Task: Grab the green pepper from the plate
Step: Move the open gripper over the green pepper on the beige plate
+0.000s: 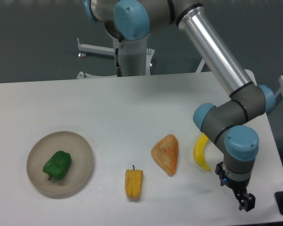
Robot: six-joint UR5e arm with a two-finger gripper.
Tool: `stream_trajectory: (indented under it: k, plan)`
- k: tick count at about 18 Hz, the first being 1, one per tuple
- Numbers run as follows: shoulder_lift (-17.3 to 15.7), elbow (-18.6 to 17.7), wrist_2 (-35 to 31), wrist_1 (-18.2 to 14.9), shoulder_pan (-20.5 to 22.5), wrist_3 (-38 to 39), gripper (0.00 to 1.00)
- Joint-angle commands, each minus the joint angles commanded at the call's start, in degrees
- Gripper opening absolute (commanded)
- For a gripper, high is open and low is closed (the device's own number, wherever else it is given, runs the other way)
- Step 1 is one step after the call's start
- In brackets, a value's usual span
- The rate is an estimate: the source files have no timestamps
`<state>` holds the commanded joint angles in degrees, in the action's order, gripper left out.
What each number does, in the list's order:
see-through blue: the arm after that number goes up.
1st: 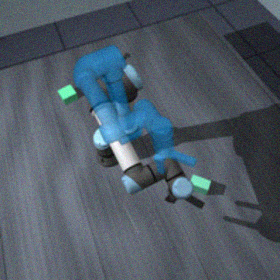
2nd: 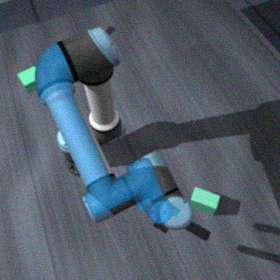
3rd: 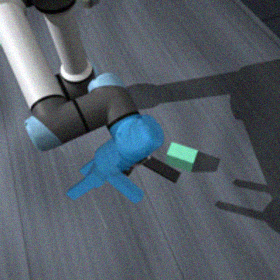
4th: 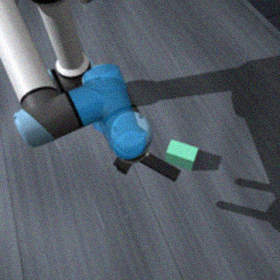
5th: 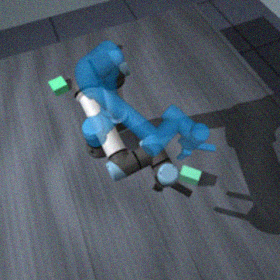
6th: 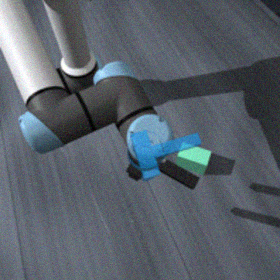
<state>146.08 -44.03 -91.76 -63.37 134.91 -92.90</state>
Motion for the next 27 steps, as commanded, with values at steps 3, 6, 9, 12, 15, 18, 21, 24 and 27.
stream_trajectory:
  k: [3, 6, 9, 12, 15, 18, 21, 24, 27]
  plan:
    - [-0.62, -0.61, 0.0, 0.0, -0.09, 0.79, 1.0]
    - [-3.42, -4.37, 0.26, -0.18, -0.97, 3.59, 1.0]
    - [-7.55, -9.3, 3.85, -0.96, -1.84, 9.91, 1.0]
    - [-12.99, -14.84, 6.06, -2.72, -3.42, 17.72, 1.0]
    - [-18.7, -20.9, 9.31, -4.13, -5.88, 28.44, 1.0]
    - [-23.11, -23.99, 13.34, -3.95, -8.6, 41.18, 1.0]
    - [-26.71, -29.16, 15.29, -3.87, -12.56, 51.03, 1.0]
    - [-28.65, -33.74, 15.38, -2.73, -16.86, 60.79, 1.0]
    - [-28.65, -37.17, 17.13, 3.14, -19.77, 70.02, 1.0]
